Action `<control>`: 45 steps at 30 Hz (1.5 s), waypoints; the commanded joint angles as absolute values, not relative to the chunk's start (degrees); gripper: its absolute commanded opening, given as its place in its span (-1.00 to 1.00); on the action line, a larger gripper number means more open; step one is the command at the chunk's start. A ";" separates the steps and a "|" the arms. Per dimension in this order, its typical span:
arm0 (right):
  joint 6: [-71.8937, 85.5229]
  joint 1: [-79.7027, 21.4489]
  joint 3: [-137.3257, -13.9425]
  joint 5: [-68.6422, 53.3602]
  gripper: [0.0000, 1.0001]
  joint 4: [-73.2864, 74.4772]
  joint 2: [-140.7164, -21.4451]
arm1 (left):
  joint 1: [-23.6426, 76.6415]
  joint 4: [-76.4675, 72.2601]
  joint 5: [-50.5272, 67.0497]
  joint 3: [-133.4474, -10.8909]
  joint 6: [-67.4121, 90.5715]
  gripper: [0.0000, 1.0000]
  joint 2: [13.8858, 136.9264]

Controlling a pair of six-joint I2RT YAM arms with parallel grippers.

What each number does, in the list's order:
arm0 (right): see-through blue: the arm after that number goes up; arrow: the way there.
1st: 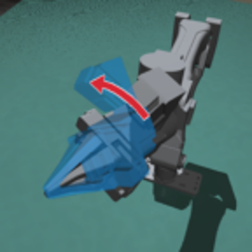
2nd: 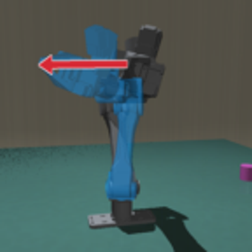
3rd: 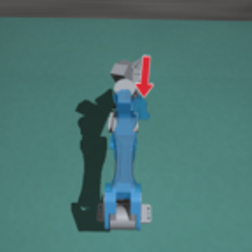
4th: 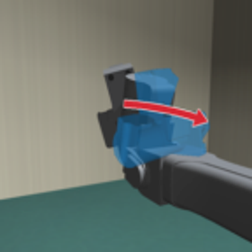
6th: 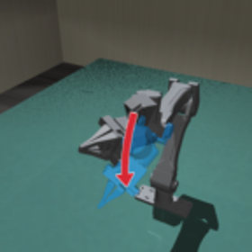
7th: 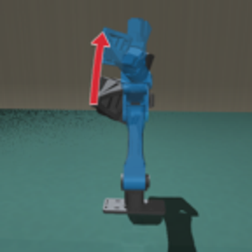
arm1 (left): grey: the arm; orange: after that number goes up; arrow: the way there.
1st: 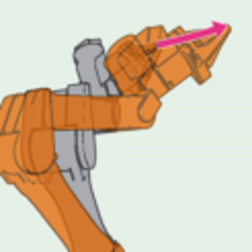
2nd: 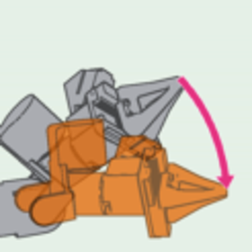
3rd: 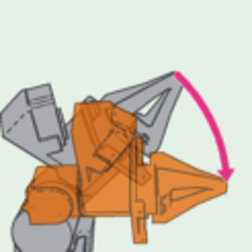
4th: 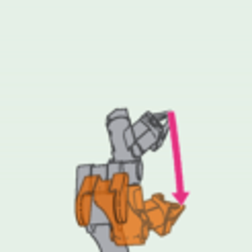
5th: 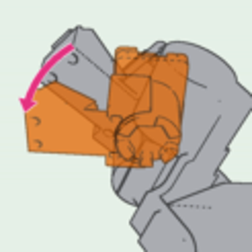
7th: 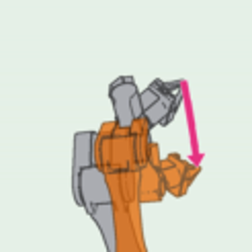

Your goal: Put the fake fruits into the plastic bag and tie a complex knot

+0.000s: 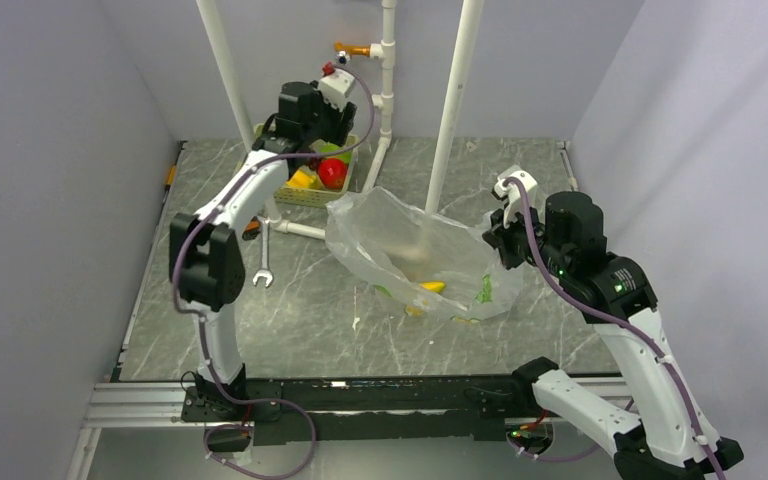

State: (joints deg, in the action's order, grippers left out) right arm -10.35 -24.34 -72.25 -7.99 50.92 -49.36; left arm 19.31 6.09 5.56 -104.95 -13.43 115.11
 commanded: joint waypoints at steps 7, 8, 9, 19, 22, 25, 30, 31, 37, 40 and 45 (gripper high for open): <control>-11.62 -24.09 -70.74 -9.36 -1.00 46.23 -45.79 | 20.05 -8.06 54.81 -90.97 -3.86 -0.11 86.18; -11.45 -24.08 -70.49 -9.66 -1.00 46.04 -45.48 | 21.01 -4.80 58.49 -90.36 -6.45 -0.12 84.40; -11.43 -24.13 -70.14 -10.00 -1.00 45.90 -45.12 | 22.96 0.18 61.53 -89.83 -11.06 -0.12 82.66; -12.17 -24.08 -67.05 -14.14 -1.00 43.69 -41.91 | 41.15 39.59 54.70 -87.98 -56.32 -0.20 81.37; -12.39 -24.15 -66.71 -15.70 -1.00 43.70 -41.62 | 45.50 43.38 50.10 -89.83 -63.10 -0.22 85.83; -12.46 -24.08 -66.51 -16.34 -1.00 43.60 -41.29 | 48.10 43.93 46.98 -92.34 -65.14 -0.25 91.31; -12.18 -24.08 -66.98 -16.22 -1.00 43.51 -41.91 | 51.11 38.21 42.26 -92.57 -66.07 -0.23 97.69; -12.14 -24.14 -66.78 -16.22 -1.00 43.31 -41.91 | 52.08 36.54 40.76 -92.23 -66.62 -0.22 98.82; -11.52 -24.10 -65.93 -16.51 -1.00 43.22 -42.01 | 54.31 32.20 36.62 -90.54 -67.46 0.53 101.57; -11.35 -24.09 -65.14 -15.44 -1.00 43.42 -42.20 | 54.12 32.16 37.99 -90.77 -64.91 0.88 98.88; -10.67 -24.04 -64.03 -14.33 -1.00 43.49 -42.57 | 52.06 32.24 47.59 -92.30 -59.25 0.91 91.44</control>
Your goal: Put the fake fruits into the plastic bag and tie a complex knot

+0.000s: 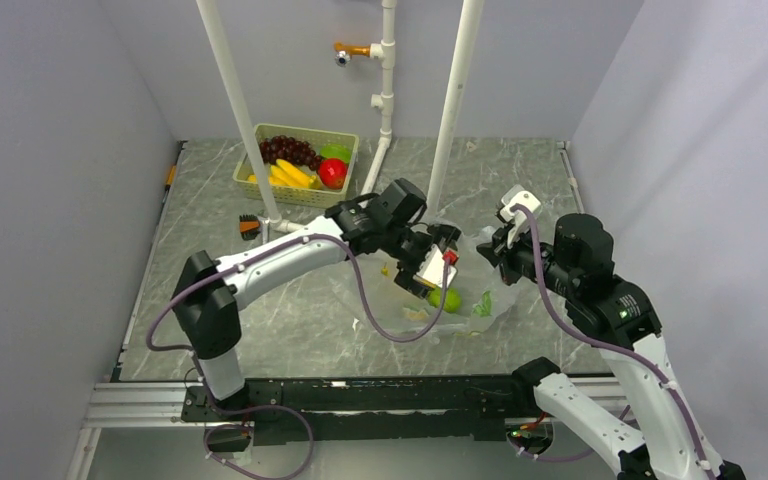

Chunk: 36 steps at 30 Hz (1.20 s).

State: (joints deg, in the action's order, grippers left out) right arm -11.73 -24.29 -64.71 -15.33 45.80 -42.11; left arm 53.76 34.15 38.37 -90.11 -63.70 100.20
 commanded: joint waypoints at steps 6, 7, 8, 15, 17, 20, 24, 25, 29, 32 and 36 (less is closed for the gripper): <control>-10.11 -24.09 -62.63 -13.08 -1.00 43.76 -42.64 | 46.21 21.28 60.17 -94.18 -36.80 0.90 83.37; -10.23 -24.08 -62.44 -13.02 -1.00 43.83 -42.57 | 44.66 14.78 60.85 -94.33 -28.65 0.91 82.49; -10.28 -24.12 -62.25 -12.96 -1.00 44.02 -42.47 | 42.65 9.60 60.88 -94.49 -19.98 0.91 82.10; -10.60 -24.07 -61.64 -11.20 -1.00 46.02 -41.59 | 25.05 5.27 45.97 -97.13 10.26 0.78 87.69; -10.46 -24.08 -61.90 -10.96 -1.00 46.41 -41.59 | 23.05 10.93 35.22 -97.91 8.34 0.76 89.96; -10.66 -24.08 -62.42 -10.41 -1.00 46.80 -41.88 | 21.82 19.11 21.28 -101.25 3.81 0.74 96.41; -10.81 -24.11 -63.36 -9.77 -1.00 47.29 -42.46 | 21.19 23.26 9.98 -106.03 0.72 0.79 105.12; -10.77 -24.09 -63.58 -9.76 -1.00 47.39 -42.65 | 21.14 24.18 7.49 -107.62 -0.74 0.82 107.63; -10.79 -24.09 -64.20 -9.37 -1.00 47.73 -43.27 | 20.94 26.71 0.41 -115.71 4.17 0.82 116.22; -10.98 -24.08 -64.68 -9.07 -1.00 48.03 -43.87 | 20.92 26.49 -3.48 -118.27 6.91 0.77 120.91; -11.38 -24.05 -65.18 -8.97 -1.00 48.09 -44.65 | 20.56 23.80 -5.78 -117.91 7.08 0.69 123.97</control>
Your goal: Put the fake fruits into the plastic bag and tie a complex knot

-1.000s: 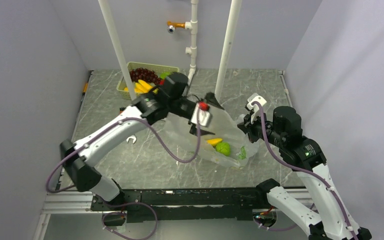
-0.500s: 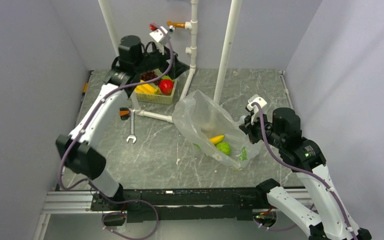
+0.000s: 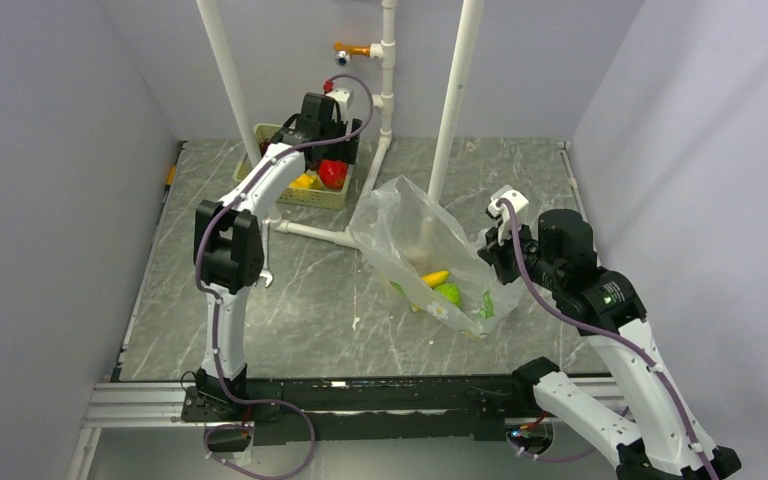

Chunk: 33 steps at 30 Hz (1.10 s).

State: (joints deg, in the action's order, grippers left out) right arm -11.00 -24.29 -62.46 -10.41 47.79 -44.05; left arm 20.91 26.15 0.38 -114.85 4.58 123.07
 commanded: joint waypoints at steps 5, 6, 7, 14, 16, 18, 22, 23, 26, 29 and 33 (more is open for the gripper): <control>-11.60 -24.06 -65.72 -8.90 -1.00 47.87 -45.72 | 18.89 23.60 -6.22 -118.33 8.85 0.63 127.02; -11.60 -24.10 -65.82 -8.81 -1.00 47.75 -45.86 | 18.21 23.49 -5.46 -118.24 9.29 0.62 127.45; -11.60 -24.10 -65.83 -8.73 -1.00 47.75 -45.93 | 17.81 23.54 -5.25 -118.34 9.62 0.61 127.93; -11.75 -24.03 -66.35 -8.63 -1.00 47.67 -46.81 | 16.44 23.27 0.59 -118.96 9.83 0.69 131.06; -11.93 -24.06 -66.66 -8.53 -1.00 47.71 -47.55 | 16.36 23.48 1.34 -119.28 10.49 0.71 132.10; -12.02 -24.03 -66.93 -8.40 -1.00 47.77 -47.87 | 16.19 24.02 2.33 -119.48 11.59 0.76 133.16; -12.38 -23.99 -67.64 -8.09 -1.00 48.08 -48.47 | 15.87 24.42 4.54 -118.60 13.43 0.83 134.62; -12.46 -23.99 -67.78 -8.01 -1.00 48.09 -48.54 | 15.83 24.48 5.34 -118.35 13.75 0.83 134.91; -12.64 -24.02 -68.33 -7.84 -1.00 48.44 -48.98 | 15.71 25.24 5.53 -118.34 14.34 0.82 135.84; -12.74 -23.95 -68.63 -7.82 -1.00 48.62 -49.21 | 15.52 25.36 5.07 -118.14 14.81 0.79 136.29; -12.90 -23.90 -68.75 -7.91 -1.00 48.62 -49.29 | 14.67 24.43 3.59 -117.42 15.20 0.46 134.46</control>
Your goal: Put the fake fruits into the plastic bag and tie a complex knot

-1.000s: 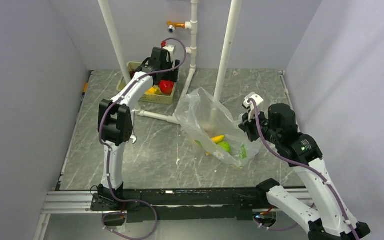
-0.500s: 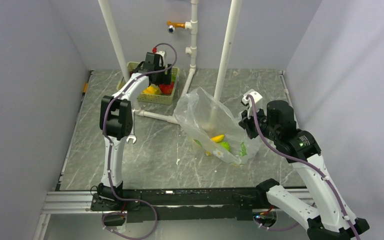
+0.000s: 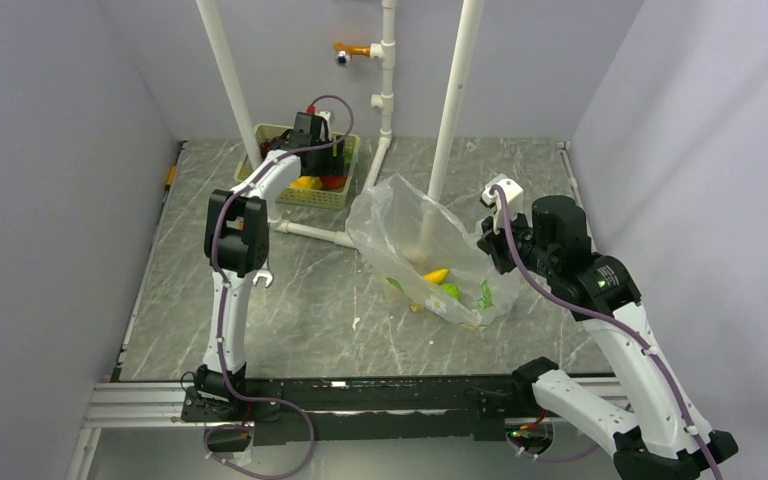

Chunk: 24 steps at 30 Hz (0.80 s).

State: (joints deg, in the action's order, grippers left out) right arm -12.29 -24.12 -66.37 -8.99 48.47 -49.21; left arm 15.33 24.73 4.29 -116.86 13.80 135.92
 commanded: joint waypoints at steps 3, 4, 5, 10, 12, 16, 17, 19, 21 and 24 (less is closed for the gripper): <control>-12.92 -23.91 -68.44 -8.08 -1.00 48.24 -49.08 | 14.06 22.39 3.09 -115.33 15.04 0.26 131.12; -12.92 -23.90 -68.24 -8.16 -1.00 48.06 -49.00 | 14.02 21.05 3.62 -113.87 14.72 0.22 129.42; -12.94 -23.92 -67.94 -8.24 -1.00 47.83 -48.84 | 14.05 19.49 3.79 -112.25 14.35 0.18 127.68; -12.92 -23.86 -66.83 -8.30 -1.00 46.84 -47.91 | 14.23 12.39 6.83 -106.73 12.07 0.06 119.85; -13.01 -23.93 -66.47 -8.43 -1.00 46.36 -47.58 | 14.49 10.98 7.74 -106.23 10.81 0.05 117.77; -13.23 -23.91 -66.07 -8.77 -1.00 45.89 -46.93 | 15.74 7.77 12.05 -104.34 8.33 0.06 113.48; -13.31 -23.93 -66.00 -8.83 -1.00 45.74 -46.79 | 16.22 6.81 14.09 -103.58 7.71 0.06 112.00; -13.44 -23.89 -65.91 -8.90 -1.00 45.56 -46.43 | 17.45 4.24 18.84 -100.66 5.69 0.06 108.35; -13.58 -23.95 -65.92 -9.19 -1.00 45.23 -46.14 | 18.89 1.35 25.74 -97.17 2.87 0.13 103.12; -13.71 -23.91 -65.93 -9.74 -1.00 44.52 -45.93 | 19.40 -2.29 38.59 -89.84 -3.18 0.17 93.13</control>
State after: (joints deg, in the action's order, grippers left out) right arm -12.84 -24.08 -65.98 -9.08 47.90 -46.83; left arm 17.96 5.89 20.34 -95.77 4.82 104.84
